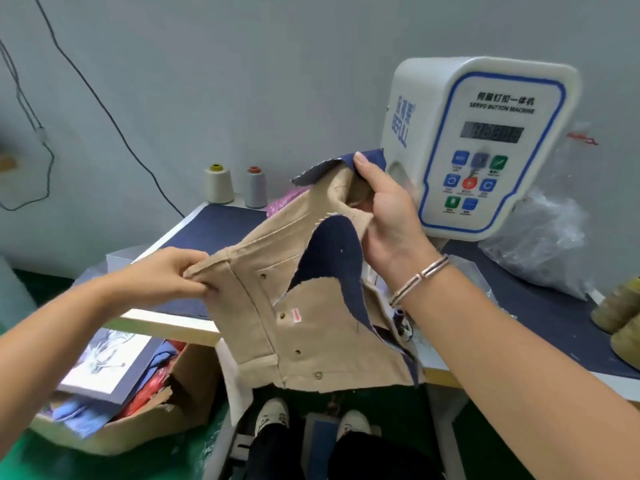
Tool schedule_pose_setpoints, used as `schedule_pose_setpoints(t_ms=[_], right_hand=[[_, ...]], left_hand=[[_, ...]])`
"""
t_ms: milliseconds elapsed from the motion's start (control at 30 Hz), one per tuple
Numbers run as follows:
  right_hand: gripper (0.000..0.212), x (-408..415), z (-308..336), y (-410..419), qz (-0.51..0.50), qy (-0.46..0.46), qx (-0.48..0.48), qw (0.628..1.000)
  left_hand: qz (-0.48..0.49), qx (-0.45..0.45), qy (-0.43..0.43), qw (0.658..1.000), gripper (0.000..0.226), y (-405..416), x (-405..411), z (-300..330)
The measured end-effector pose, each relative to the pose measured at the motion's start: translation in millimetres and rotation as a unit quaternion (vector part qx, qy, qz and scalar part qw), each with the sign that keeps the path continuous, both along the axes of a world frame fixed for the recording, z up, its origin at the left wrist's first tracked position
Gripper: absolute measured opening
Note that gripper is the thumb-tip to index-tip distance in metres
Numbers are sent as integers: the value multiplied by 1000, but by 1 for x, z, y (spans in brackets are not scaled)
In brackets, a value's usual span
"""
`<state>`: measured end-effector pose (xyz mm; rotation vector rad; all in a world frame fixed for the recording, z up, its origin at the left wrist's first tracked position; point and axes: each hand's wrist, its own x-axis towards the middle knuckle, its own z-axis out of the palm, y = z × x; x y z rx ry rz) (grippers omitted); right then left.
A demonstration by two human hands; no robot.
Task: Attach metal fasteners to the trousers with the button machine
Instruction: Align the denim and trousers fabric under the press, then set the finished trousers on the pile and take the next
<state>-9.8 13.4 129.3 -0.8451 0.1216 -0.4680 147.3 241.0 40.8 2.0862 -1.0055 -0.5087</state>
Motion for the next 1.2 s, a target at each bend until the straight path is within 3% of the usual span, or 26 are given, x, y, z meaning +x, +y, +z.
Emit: schedule_pose_setpoints(t_ms=[133, 200, 267, 333, 400, 500, 567, 633, 667, 733, 800, 900, 967, 1067, 1133, 1200], right_hand=[[16, -24, -40, 3, -19, 87, -133, 987], [23, -43, -67, 8, -16, 166, -190, 968], [44, -63, -92, 15, 23, 252, -213, 944], [86, -76, -111, 29, 65, 321, -235, 915], [110, -76, -114, 44, 56, 300, -339, 890], [108, -42, -91, 47, 18, 173, -499, 849], [111, -4, -72, 39, 26, 160, -543, 824], [107, 31, -55, 34, 51, 162, -540, 824], [93, 44, -50, 36, 65, 144, -538, 828], [39, 62, -48, 37, 67, 104, -524, 843], [13, 68, -50, 32, 70, 93, -444, 888], [16, 66, -49, 14, 140, 66, -279, 948], [22, 62, -44, 2, 164, 52, -219, 960], [27, 61, -34, -8, 159, 25, -162, 973], [26, 63, -30, -18, 129, -4, -137, 982], [29, 64, -27, -28, 105, -14, -118, 987]], left_hand=[[93, -234, 109, 961, 20, 11, 14, 24], [70, -275, 134, 949, 22, 8, 15, 38], [46, -285, 119, 950, 20, 0, 14, 53], [40, -275, 79, 957, 16, -10, 13, 67], [43, -235, 15, 971, 11, -21, 11, 79], [27, -164, -16, 986, 4, -35, 4, 92], [5, -149, -10, 989, 6, -44, -1, 97], [-3, -158, 1, 987, 6, -51, -6, 97], [-3, -169, -2, 986, 6, -55, -8, 95], [8, -202, 5, 979, 5, -56, -9, 87], [21, -230, 66, 971, 22, -48, -1, 76], [-33, -116, 126, 985, 58, -22, 17, 52], [-80, -30, 139, 987, 61, -9, 24, 33], [-76, 49, 117, 989, 58, 0, 28, 23], [-70, 56, 69, 994, 49, 3, 29, 23], [-28, -32, 80, 996, 42, 5, 28, 29]])
